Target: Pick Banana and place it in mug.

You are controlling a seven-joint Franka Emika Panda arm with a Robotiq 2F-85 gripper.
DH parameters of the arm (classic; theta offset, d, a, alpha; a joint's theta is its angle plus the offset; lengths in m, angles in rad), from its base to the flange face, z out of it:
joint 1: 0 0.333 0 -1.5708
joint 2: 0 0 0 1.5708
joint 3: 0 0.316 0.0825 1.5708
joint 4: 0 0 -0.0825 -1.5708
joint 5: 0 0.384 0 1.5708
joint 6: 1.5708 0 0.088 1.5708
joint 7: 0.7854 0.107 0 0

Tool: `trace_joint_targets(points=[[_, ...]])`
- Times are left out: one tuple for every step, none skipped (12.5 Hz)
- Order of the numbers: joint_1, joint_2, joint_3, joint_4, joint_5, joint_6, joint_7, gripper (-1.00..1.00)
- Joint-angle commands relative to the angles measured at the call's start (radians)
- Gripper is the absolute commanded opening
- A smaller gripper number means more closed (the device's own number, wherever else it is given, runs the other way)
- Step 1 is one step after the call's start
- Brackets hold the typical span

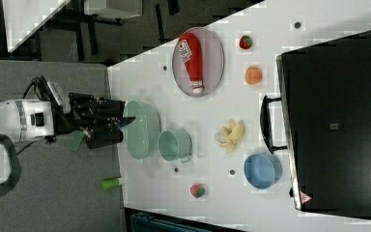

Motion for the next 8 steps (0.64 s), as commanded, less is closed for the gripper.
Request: trace_joint_targets(points=[[-0.012, -0.405, -0.029, -0.22, -0.023, -0.195, -0.013, 0.76], [-0.012, -0.399, -0.029, -0.233, -0.023, -0.193, -0.013, 0.98], [-0.012, -0.389, -0.029, -0.257, -0.023, -0.177, -0.013, 1.0], [-0.012, -0.376, -0.029, -0.286, -0.023, -0.142, -0.013, 1.0], [-0.012, -0.359, -0.029, -0.321, -0.023, -0.088, -0.013, 1.0], [-0.012, -0.339, -0.03, -0.361, -0.023, -0.018, -0.013, 1.0], [-0.012, -0.317, -0.03, -0.405, -0.023, 0.058, -0.013, 1.0], [-0.012, -0.292, -0.03, -0.45, -0.023, 0.132, -0.013, 1.0]])
